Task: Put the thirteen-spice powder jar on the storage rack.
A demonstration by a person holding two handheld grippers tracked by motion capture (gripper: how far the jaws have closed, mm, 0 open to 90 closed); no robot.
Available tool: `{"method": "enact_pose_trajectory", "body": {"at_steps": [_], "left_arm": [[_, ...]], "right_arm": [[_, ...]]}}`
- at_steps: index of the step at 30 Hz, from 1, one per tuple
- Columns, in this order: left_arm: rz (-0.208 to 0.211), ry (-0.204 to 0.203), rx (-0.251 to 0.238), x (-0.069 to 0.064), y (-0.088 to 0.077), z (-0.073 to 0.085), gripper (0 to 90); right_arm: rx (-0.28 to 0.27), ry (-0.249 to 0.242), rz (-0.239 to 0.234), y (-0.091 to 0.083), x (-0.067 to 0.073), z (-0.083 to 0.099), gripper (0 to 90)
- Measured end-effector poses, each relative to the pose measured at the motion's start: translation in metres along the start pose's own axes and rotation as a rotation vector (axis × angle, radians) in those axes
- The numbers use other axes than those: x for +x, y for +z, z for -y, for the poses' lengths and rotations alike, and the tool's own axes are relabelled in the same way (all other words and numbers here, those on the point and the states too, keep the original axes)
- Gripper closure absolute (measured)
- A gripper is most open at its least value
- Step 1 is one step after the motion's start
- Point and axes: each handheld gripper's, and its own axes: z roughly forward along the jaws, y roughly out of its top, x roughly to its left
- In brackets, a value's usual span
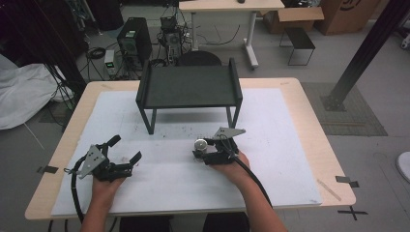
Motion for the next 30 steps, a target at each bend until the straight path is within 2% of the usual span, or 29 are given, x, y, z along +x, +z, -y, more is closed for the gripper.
{"method": "enact_pose_trajectory", "body": {"at_steps": [1,11,22,30], "left_arm": [[0.001,0.000,0.001,0.000,0.000,0.000,0.2],[0.000,0.000,0.000,0.000,0.000,0.000,0.2],[0.000,0.000,-0.001,0.000,0.000,0.000,0.2],[0.001,0.000,0.000,0.000,0.000,0.000,0.2]], "right_arm": [[-0.003,-0.010,0.000,0.000,0.001,0.000,39.8],[-0.007,-0.036,0.012,0.000,0.004,0.001,46.9],[-0.003,-0.066,0.029,-0.002,0.007,-0.001,48.6],[-0.025,-0.070,0.024,-0.017,0.006,-0.014,48.7]]}}
